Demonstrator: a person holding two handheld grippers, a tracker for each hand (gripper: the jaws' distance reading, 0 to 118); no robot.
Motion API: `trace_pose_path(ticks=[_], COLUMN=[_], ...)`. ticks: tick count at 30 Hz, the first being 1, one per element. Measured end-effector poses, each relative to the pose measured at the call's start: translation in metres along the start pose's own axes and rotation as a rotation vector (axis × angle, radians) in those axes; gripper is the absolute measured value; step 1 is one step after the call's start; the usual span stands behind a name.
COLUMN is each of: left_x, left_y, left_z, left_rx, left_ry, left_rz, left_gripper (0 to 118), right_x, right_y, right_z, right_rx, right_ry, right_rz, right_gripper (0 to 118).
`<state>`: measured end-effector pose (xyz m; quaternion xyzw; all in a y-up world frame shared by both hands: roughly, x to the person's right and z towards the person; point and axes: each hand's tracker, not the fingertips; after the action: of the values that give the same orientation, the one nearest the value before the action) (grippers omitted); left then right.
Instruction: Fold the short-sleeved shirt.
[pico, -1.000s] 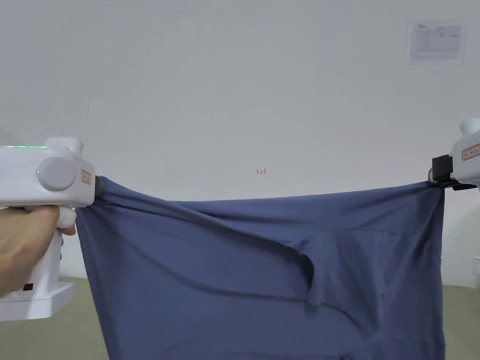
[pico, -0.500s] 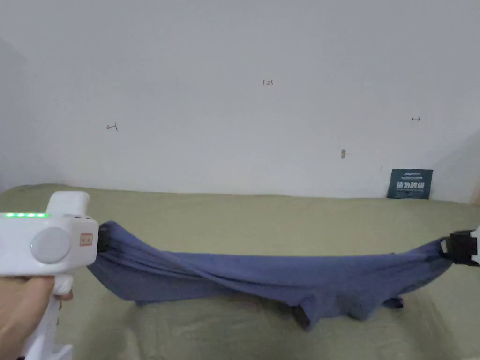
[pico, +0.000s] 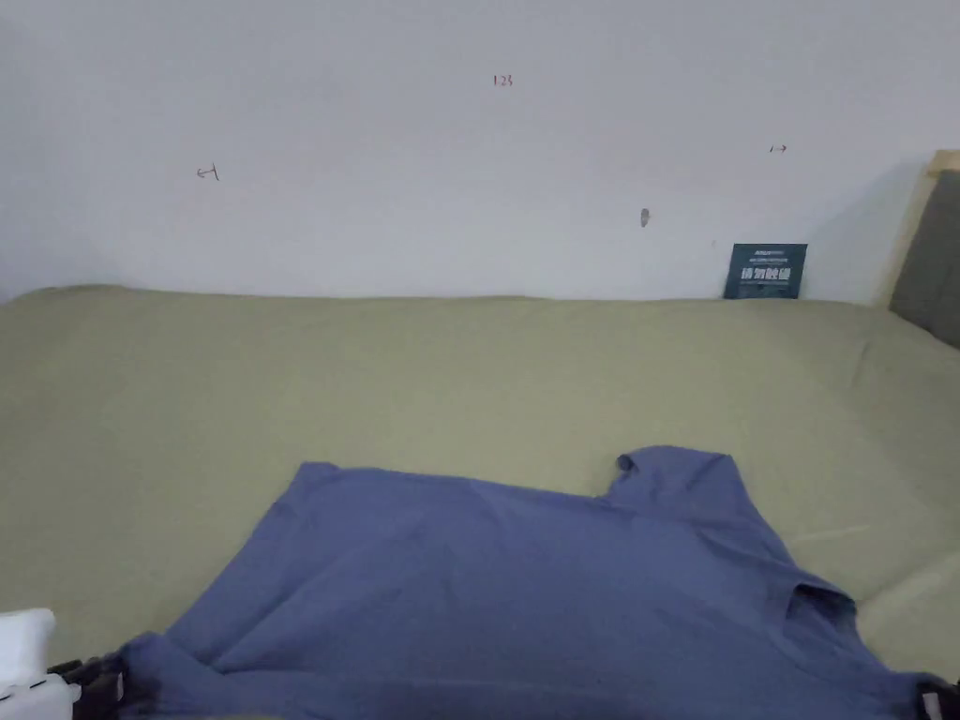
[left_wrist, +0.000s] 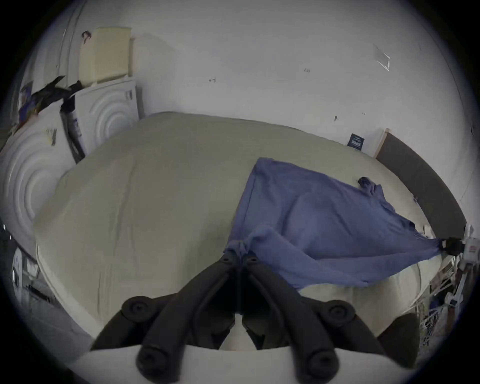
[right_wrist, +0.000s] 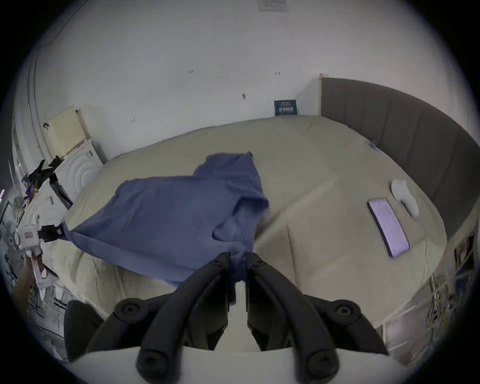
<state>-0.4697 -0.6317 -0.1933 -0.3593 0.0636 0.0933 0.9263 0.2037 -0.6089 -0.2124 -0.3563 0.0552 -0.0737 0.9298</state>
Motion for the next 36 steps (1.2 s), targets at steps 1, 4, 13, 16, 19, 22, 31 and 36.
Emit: trace_pose_path(ticks=[1, 4, 13, 16, 19, 22, 31, 36], left_x=[-0.004, -0.013, -0.018, -0.019, -0.016, -0.008, 0.037, 0.055], left_y=[-0.010, -0.030, -0.059, -0.061, -0.060, -0.055, -0.059, -0.044], left_z=[0.005, 0.011, 0.004, 0.000, 0.014, 0.036, 0.055, 0.027], left_rx=[-0.010, -0.028, -0.041, -0.064, -0.037, 0.036, 0.053, 0.025], left_ry=[0.001, 0.017, -0.008, -0.007, 0.053, 0.128, 0.060, 0.035], left_rz=[0.002, 0.000, 0.030, 0.043, 0.014, 0.011, -0.033, -0.078], left_gripper=[2, 2, 31, 88, 109, 108, 0, 0], right_x=[0.002, -0.020, -0.017, -0.020, -0.026, -0.039, -0.102, -0.097], right_y=[-0.007, -0.022, -0.039, -0.042, -0.045, -0.046, -0.063, -0.068], right_z=[0.003, 0.024, 0.001, -0.007, -0.004, 0.000, 0.020, 0.003], right_rx=[-0.011, -0.024, -0.049, -0.081, -0.051, -0.010, 0.106, 0.084], right_ry=[0.003, 0.011, 0.003, -0.046, -0.037, -0.047, -0.049, -0.004], right_rz=[-0.004, -0.043, -0.064, -0.061, -0.071, -0.050, 0.089, 0.038], right_gripper=[10, 10, 21, 71, 109, 109, 0, 0])
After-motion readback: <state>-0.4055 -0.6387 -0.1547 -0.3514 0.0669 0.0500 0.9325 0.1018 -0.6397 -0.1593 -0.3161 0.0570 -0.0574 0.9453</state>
